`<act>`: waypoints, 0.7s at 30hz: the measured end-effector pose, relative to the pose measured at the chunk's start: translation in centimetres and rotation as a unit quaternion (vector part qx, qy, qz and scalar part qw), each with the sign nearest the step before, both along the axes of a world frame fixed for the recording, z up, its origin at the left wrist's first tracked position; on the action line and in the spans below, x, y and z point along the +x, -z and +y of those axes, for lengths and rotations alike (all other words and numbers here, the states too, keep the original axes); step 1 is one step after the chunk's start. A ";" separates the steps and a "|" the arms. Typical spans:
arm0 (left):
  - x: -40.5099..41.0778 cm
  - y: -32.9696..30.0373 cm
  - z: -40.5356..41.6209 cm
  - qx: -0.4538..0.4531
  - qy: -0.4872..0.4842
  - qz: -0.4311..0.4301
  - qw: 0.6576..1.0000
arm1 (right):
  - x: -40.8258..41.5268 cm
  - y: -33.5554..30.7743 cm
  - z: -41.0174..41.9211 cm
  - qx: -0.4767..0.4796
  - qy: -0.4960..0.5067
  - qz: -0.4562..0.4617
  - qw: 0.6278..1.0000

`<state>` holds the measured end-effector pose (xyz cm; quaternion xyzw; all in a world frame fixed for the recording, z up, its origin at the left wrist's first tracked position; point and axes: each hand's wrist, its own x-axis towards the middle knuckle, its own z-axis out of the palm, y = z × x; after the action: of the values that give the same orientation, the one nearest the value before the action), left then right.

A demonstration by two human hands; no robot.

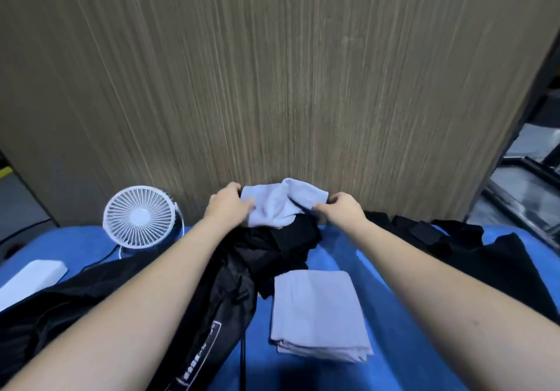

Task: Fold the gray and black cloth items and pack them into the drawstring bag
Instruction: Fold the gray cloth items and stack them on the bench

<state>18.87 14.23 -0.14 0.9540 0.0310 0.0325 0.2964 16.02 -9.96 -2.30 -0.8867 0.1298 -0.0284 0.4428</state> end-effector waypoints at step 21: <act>-8.2 -5.2 0.0 -0.368 0.088 -0.140 0.915 | -10.5 -8.9 -5.4 0.262 0.077 -0.248 0.930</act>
<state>10.68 14.19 5.08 0.7621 -0.0856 0.1258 0.6293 5.56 -15.36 6.56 -0.6912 0.0870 -0.2464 0.6737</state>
